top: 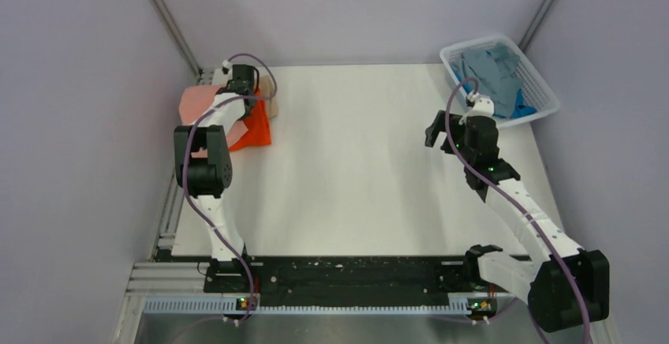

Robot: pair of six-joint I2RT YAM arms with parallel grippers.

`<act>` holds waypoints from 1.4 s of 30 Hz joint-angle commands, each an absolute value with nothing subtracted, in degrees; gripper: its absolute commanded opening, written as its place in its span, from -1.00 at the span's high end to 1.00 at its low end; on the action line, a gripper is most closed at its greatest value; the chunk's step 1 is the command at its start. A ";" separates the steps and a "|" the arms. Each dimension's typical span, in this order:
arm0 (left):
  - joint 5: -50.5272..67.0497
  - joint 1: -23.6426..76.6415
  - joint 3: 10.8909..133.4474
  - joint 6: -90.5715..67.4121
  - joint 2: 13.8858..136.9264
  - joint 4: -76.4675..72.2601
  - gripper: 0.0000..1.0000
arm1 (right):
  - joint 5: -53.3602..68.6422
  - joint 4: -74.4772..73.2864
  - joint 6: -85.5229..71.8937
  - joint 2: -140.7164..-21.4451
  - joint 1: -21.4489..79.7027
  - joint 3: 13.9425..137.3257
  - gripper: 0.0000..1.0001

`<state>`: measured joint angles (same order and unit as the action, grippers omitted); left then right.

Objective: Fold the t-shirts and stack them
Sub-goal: Put the neatly folded tshirt into the corner of the board with the left arm

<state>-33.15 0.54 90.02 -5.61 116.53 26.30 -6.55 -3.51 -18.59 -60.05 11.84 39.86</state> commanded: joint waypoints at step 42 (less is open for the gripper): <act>-34.59 9.32 91.02 0.85 104.67 18.47 1.00 | -9.08 -3.03 -16.90 -58.48 11.79 41.57 -0.98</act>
<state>-34.68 9.17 90.76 1.19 102.78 23.03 -8.80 -4.36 -17.96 -58.15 11.84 39.83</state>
